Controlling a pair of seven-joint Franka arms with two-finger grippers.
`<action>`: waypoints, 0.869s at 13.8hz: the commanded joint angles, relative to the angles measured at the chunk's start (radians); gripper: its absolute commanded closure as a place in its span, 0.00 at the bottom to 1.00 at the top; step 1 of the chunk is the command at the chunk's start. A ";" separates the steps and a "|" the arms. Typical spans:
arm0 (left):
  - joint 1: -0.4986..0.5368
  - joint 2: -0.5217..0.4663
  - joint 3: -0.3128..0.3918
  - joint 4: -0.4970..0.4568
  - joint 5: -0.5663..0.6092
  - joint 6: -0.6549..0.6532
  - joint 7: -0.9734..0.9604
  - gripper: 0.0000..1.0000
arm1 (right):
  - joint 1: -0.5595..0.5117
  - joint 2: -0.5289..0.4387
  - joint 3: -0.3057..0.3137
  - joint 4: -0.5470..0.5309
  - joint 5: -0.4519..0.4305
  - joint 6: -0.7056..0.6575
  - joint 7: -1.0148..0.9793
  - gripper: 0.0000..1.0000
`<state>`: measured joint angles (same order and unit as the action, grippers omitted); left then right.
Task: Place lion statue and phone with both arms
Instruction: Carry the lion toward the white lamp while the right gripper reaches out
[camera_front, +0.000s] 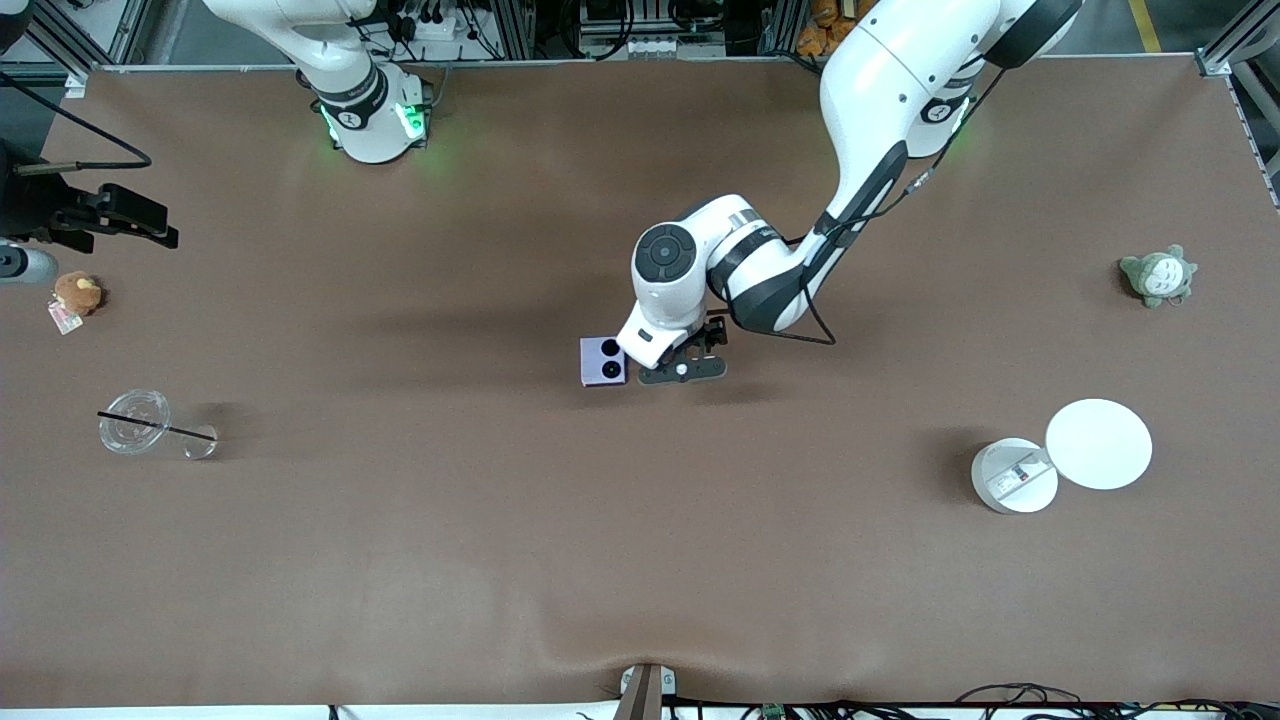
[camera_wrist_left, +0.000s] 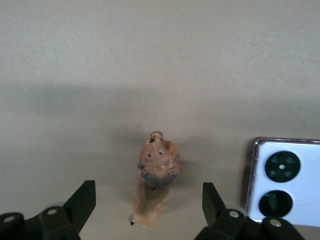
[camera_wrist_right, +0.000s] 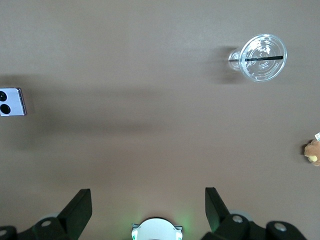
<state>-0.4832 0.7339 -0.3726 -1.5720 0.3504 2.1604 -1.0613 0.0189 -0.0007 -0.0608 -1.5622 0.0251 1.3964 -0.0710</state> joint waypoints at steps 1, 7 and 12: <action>-0.011 0.025 0.008 0.020 0.036 0.022 -0.017 0.13 | -0.013 0.010 0.003 0.019 0.019 -0.013 -0.007 0.00; 0.005 0.024 0.008 0.012 0.036 0.018 0.012 1.00 | -0.013 0.011 0.003 0.019 0.019 -0.013 -0.007 0.00; 0.133 -0.141 -0.034 -0.011 0.016 -0.235 0.243 1.00 | -0.004 0.011 0.004 0.019 0.048 -0.014 0.004 0.00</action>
<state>-0.4216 0.6959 -0.3732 -1.5424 0.3674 2.0142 -0.8958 0.0181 0.0014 -0.0616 -1.5622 0.0364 1.3961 -0.0710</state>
